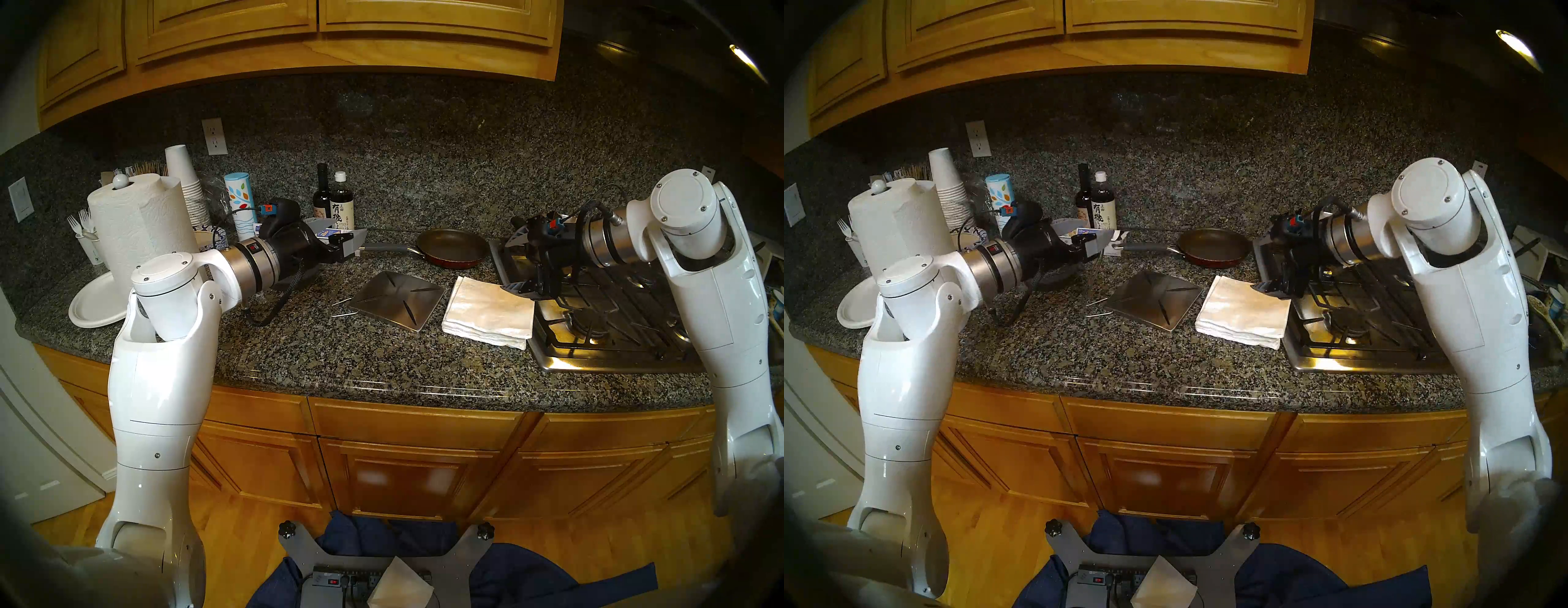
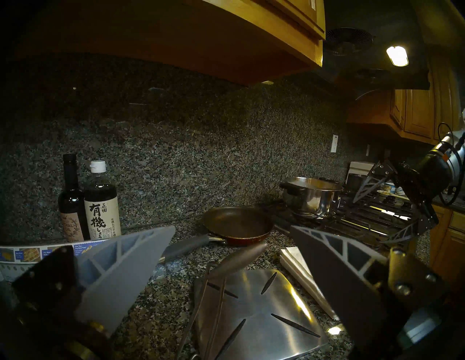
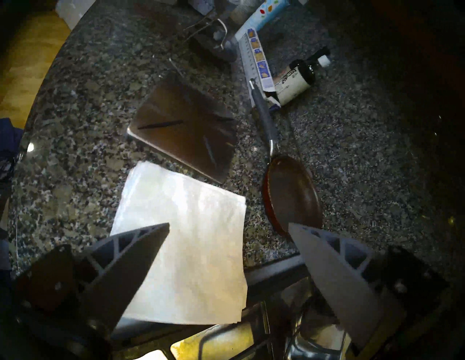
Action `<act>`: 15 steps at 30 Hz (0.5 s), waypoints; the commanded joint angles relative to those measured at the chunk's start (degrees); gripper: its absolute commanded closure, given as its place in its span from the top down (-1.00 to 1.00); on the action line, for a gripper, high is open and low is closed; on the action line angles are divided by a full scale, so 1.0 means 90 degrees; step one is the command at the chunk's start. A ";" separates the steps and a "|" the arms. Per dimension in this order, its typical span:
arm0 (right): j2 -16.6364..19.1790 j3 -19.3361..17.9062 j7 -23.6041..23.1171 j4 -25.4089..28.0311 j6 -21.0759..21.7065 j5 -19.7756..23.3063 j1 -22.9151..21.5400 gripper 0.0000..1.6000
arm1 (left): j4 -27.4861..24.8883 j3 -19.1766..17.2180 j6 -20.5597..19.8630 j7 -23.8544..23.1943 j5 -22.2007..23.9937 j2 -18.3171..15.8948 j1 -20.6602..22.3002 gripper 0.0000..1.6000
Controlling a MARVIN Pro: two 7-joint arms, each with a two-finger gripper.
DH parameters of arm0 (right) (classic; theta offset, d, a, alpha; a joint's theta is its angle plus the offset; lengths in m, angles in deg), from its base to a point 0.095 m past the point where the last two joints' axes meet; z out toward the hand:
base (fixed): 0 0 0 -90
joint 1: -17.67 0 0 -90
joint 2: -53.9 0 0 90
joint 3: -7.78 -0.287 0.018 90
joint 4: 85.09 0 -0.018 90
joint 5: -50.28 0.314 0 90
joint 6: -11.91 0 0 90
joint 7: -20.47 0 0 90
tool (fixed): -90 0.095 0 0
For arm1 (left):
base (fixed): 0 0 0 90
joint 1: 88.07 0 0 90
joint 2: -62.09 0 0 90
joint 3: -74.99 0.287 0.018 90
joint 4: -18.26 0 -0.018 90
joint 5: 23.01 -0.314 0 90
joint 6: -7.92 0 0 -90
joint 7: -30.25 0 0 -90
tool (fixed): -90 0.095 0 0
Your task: Take napkin out of napkin holder
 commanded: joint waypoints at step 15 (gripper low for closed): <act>-0.1362 -0.0250 0.1489 -0.0759 -0.0603 0.0546 -0.0145 0.40 | -0.0679 -0.0415 -0.0281 0.0303 -0.0040 -0.0143 -0.0121 1.00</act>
